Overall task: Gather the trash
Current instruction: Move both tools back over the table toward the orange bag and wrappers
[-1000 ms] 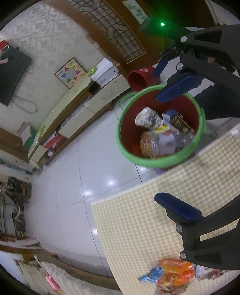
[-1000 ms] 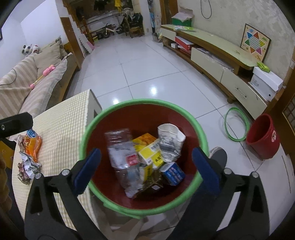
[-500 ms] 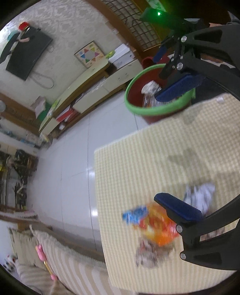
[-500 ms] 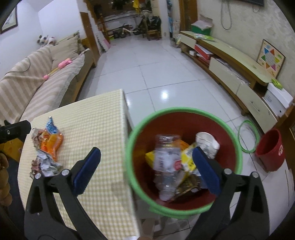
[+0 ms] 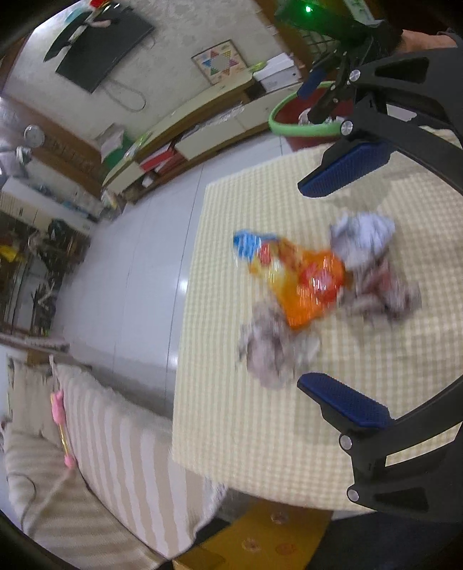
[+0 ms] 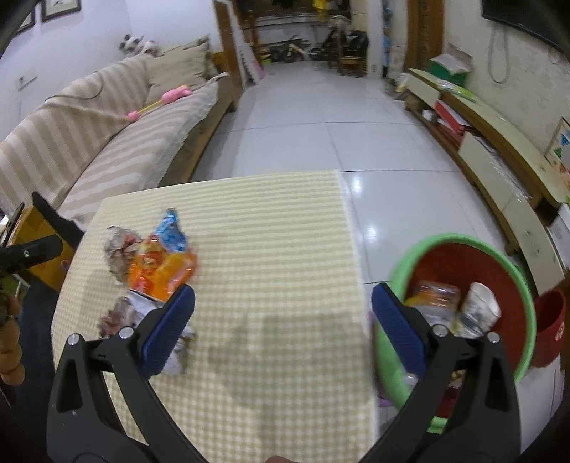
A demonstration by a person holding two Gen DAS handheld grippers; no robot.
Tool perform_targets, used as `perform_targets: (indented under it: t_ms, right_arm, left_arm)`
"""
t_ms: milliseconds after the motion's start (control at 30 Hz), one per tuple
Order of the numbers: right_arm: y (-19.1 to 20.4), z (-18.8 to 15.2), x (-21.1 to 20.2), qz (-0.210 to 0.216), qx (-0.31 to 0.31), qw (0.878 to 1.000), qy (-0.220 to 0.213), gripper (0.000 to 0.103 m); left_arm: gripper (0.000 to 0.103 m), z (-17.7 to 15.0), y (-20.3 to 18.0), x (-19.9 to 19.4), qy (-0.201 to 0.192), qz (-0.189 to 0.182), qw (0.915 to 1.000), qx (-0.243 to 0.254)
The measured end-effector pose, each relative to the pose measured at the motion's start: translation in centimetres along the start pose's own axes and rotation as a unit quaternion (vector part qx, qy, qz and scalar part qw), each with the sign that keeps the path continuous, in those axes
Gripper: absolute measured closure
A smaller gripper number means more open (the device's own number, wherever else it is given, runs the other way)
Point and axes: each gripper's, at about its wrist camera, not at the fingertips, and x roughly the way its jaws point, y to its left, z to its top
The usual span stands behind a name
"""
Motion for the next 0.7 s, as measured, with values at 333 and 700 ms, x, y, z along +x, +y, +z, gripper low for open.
perform_targets:
  t_ms: [333,700]
  right_arm:
    - [6.1,1.4,3.6,0.043,-0.026,0.998,0.026,0.005]
    - [7.9,2.3,7.1,0.066,-0.011,0.996,0.055,0.005]
  left_arm:
    - [0.008,0.4,5.3,0.6,0.012,0.006,0.9996,-0.023]
    - [0.008,0.5,5.6,4.9,0.050,0.009,0.9979,0.039]
